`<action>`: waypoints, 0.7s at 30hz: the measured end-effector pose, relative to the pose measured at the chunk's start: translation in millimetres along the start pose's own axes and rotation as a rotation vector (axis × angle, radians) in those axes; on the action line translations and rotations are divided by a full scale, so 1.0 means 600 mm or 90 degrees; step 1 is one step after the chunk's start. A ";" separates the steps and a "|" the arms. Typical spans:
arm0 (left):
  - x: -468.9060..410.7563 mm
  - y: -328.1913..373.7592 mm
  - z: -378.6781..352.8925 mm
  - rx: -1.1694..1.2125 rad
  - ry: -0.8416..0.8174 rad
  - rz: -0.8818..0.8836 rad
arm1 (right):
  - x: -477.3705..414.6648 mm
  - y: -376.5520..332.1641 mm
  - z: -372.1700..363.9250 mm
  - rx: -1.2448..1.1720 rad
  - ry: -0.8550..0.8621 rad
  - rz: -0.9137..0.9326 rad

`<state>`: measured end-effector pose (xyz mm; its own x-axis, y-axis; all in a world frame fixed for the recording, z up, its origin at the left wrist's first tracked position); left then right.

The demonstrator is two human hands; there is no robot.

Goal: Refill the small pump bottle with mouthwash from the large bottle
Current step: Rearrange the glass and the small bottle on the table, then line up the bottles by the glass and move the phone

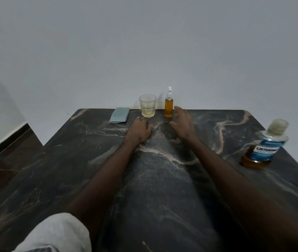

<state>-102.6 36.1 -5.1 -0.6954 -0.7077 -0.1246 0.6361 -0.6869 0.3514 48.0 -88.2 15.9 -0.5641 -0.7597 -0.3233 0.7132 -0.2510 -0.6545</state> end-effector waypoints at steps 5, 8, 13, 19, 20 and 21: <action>0.057 0.058 0.001 0.034 0.036 -0.039 | 0.118 -0.025 0.060 0.012 -0.022 0.119; 0.104 0.133 -0.011 0.115 0.027 -0.086 | 0.182 -0.046 0.117 -0.007 0.042 0.203; 0.172 0.288 -0.039 0.281 -0.085 -0.237 | 0.260 -0.058 0.273 -0.058 0.294 0.326; 0.214 0.429 -0.093 0.365 -0.185 -0.226 | 0.347 0.074 0.415 -0.089 0.629 0.043; 0.217 0.440 -0.099 0.364 -0.166 -0.214 | 0.352 0.103 0.421 -0.099 0.597 -0.031; 0.220 0.449 -0.104 0.360 -0.145 -0.199 | 0.354 0.134 0.423 -0.104 0.538 -0.102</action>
<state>-2.2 -252.5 15.2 -0.9106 -0.3946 -0.1227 0.1643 -0.6180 0.7688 90.8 -421.9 68.2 -0.8180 -0.0077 -0.5751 0.5670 -0.1790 -0.8040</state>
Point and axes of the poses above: each hand's wrist, its own x-axis away from the middle knuckle, its own z-axis out of the back of the hand, y = z × x, the point moved 4 cm from there along -x, towards the middle knuckle, and after that the axes turned 3 degrees about -y, right-handed, at the moved point
